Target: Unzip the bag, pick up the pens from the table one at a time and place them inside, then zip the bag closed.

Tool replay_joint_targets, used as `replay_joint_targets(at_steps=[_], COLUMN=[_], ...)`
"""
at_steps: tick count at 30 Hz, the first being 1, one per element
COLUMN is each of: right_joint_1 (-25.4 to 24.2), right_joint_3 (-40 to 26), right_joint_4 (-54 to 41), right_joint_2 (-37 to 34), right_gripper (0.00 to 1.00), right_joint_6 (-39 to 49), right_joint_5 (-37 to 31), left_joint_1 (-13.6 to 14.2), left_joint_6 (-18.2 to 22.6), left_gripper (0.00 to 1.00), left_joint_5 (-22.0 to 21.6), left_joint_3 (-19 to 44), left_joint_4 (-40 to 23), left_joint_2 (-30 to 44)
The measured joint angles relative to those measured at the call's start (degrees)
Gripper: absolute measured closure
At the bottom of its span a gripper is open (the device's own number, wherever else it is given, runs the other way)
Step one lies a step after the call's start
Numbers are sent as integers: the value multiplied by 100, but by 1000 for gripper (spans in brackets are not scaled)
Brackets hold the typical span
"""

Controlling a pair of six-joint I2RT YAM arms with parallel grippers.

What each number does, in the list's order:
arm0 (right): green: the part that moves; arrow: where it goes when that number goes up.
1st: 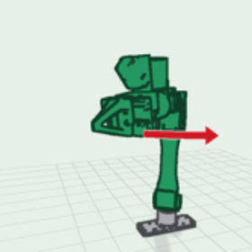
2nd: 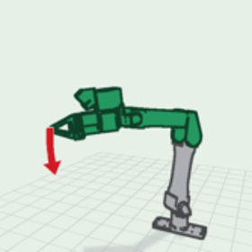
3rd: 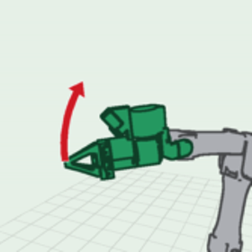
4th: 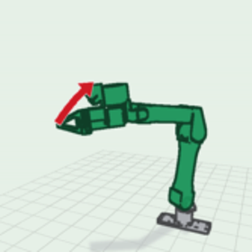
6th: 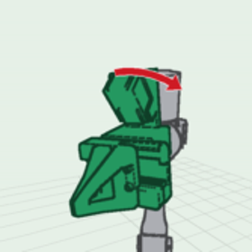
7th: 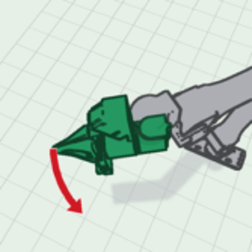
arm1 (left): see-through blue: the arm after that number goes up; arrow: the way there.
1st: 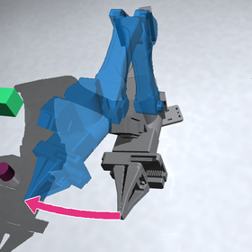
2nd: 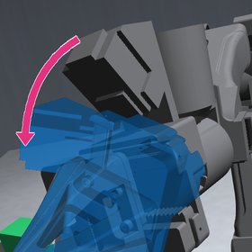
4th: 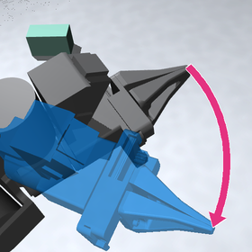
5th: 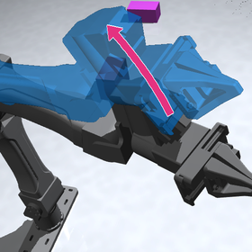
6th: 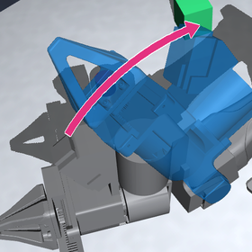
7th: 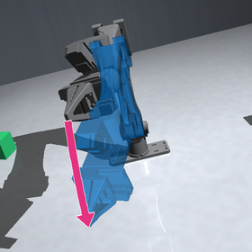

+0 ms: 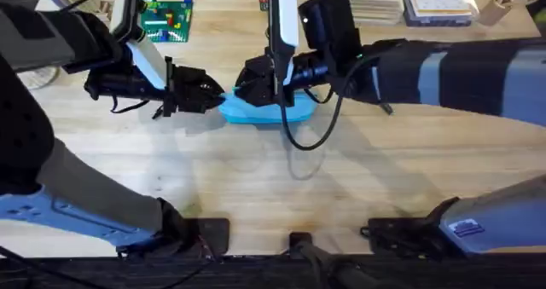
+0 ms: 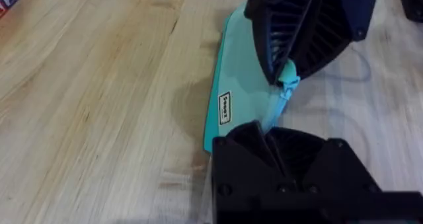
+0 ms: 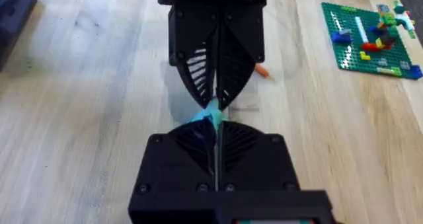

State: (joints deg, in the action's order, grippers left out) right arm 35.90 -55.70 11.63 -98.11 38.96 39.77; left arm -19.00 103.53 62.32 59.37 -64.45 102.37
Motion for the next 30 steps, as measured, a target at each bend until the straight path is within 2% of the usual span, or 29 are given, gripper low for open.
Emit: replay_joint_targets(at_steps=[17,19,25,26,30], right_joint_1=[69,67,171,198,222], right_joint_3=[0,0,-2,-2,-2], right_joint_4=[43,43,128,135,133], right_joint_2=[-21,-21,-21,-21,-21], right_gripper=[971,932,113,31,5], right_joint_6=[-138,-173,-209,-209,-225], right_joint_5=[-59,-63,65,89,152], left_joint_1=[0,0,11,11,11], left_joint_6=[0,0,0,0,0], left_gripper=[959,959,959,959,959], left_joint_5=[-19,-19,24,27,30], left_joint_3=[0,0,4,4,4], left_joint_4=[-21,-23,14,14,14], left_joint_2=[0,0,0,0,0])
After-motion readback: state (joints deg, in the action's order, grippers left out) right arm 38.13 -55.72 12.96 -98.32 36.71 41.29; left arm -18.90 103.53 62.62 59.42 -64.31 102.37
